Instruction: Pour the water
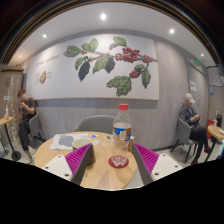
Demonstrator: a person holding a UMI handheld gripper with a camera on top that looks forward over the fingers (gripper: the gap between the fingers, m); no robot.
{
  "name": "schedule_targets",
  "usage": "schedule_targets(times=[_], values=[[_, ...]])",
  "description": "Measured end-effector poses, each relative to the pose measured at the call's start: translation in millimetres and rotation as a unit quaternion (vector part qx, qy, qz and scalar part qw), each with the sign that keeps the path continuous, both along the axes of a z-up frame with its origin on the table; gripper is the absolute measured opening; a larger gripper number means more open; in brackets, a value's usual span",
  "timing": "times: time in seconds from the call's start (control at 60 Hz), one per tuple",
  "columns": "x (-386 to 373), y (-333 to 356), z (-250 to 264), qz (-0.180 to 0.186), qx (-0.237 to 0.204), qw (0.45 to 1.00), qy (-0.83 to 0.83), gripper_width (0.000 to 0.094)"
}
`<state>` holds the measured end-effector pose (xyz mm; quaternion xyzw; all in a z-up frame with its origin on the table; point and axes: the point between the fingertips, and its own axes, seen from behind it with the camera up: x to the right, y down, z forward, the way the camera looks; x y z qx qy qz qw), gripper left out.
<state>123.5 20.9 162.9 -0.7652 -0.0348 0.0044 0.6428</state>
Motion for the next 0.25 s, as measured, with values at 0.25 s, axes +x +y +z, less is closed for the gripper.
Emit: schedule_targets(times=[0.25], values=[[-29,-125,-32,0.016,-0.060,0.997,0.056,0.0860]])
